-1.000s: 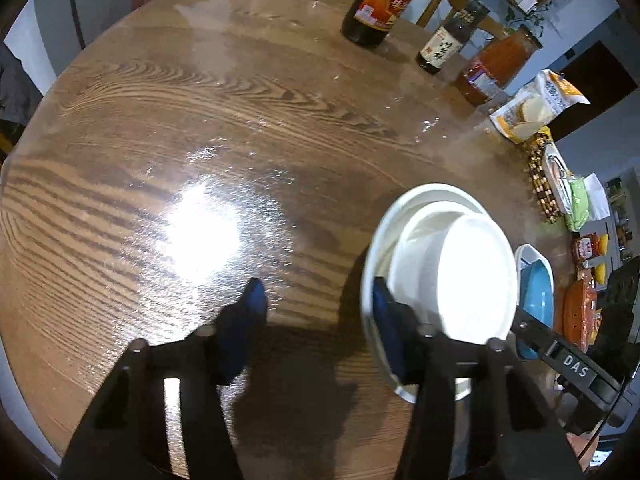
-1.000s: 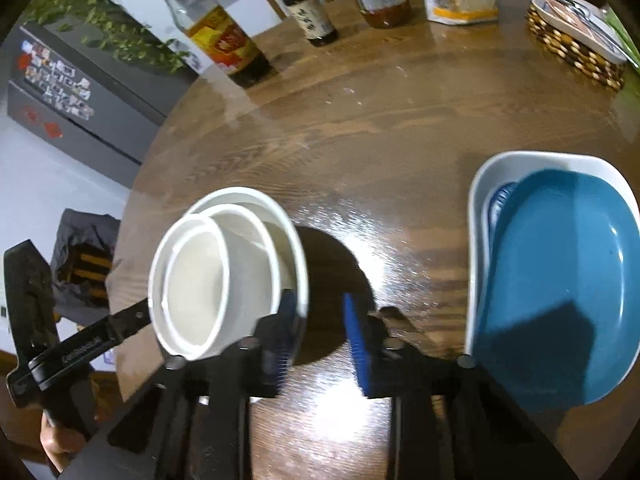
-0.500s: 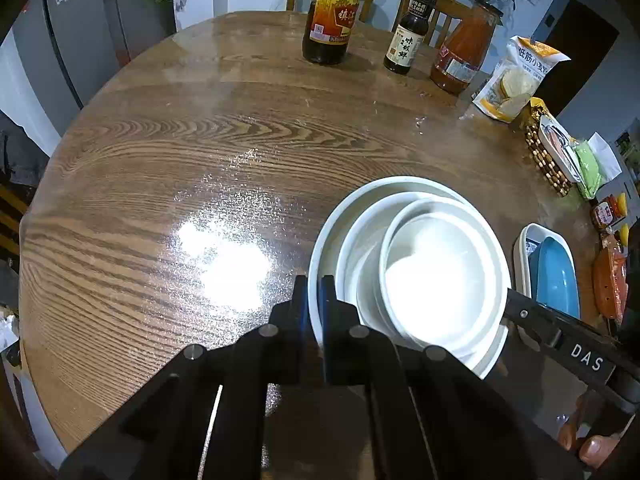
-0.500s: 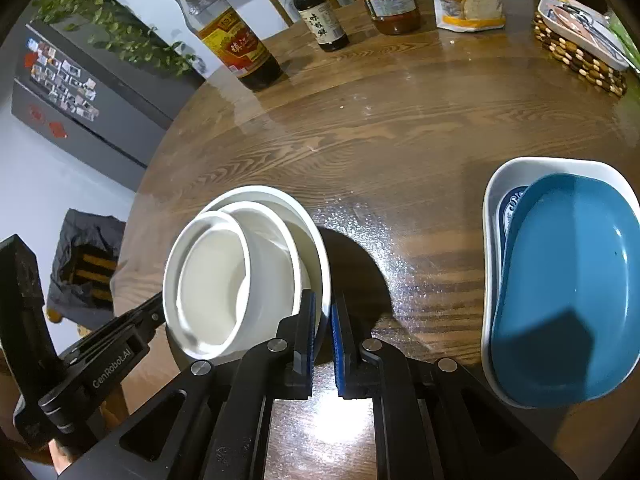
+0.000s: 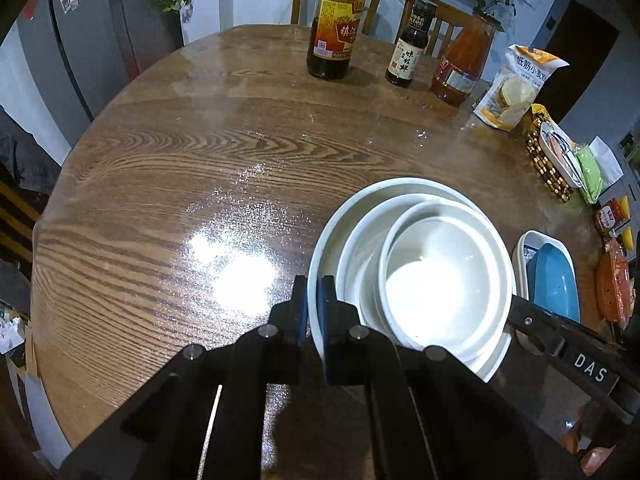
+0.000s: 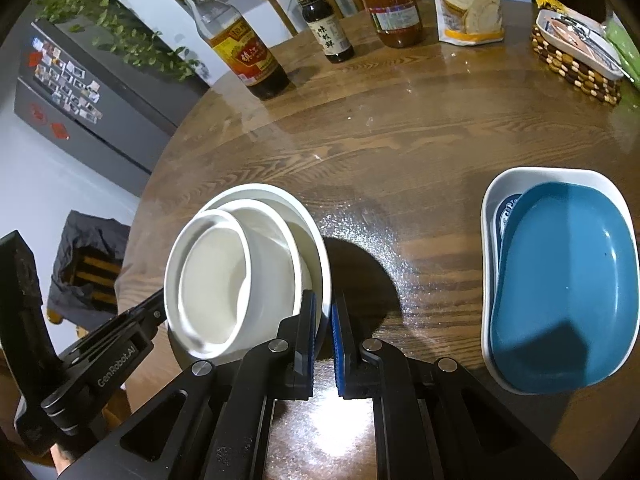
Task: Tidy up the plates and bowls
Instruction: 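Lift the nested bowl stack with both grippers and carry it over the plates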
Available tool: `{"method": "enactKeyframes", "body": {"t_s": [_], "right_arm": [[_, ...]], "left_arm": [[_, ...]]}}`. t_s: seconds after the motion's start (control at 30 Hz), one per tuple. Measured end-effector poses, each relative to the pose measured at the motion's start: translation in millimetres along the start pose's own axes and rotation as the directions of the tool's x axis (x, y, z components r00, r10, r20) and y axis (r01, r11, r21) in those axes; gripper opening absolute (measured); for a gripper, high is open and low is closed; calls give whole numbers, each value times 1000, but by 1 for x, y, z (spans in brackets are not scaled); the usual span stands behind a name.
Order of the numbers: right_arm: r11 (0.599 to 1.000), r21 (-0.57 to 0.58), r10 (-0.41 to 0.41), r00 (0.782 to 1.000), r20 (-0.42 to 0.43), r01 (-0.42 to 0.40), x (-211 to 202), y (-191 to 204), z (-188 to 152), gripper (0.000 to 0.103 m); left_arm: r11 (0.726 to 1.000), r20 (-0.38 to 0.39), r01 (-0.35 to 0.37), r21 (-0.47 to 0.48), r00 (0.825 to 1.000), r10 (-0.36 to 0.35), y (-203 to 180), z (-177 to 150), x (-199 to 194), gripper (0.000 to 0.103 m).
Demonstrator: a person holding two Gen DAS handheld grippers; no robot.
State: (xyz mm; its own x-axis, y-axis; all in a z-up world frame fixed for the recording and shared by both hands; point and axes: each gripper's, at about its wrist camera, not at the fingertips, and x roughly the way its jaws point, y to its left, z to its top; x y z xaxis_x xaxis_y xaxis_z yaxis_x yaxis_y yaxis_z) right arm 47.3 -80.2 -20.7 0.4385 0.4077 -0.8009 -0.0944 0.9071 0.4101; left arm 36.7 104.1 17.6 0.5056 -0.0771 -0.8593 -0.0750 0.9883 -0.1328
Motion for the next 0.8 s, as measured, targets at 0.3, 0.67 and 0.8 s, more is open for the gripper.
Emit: {"method": "enactKeyframes", "body": {"t_s": [0.3,0.67,0.8], "right_arm": [[1000,3,6,1000,30,-7,-15,-3,-2,12],[998,57,-11,995,99,5,-54,-33,-7,12],[996,87,-29,991,128,18,-71,-50,-10,12]], "left_arm": [[1000,29,2,21,1000,-3,-9,2,-10,2],[995,61,33,98,997,-39,-50,3,-24,2],[989,65,52,135,996,-61,-73,3,-27,2]]}}
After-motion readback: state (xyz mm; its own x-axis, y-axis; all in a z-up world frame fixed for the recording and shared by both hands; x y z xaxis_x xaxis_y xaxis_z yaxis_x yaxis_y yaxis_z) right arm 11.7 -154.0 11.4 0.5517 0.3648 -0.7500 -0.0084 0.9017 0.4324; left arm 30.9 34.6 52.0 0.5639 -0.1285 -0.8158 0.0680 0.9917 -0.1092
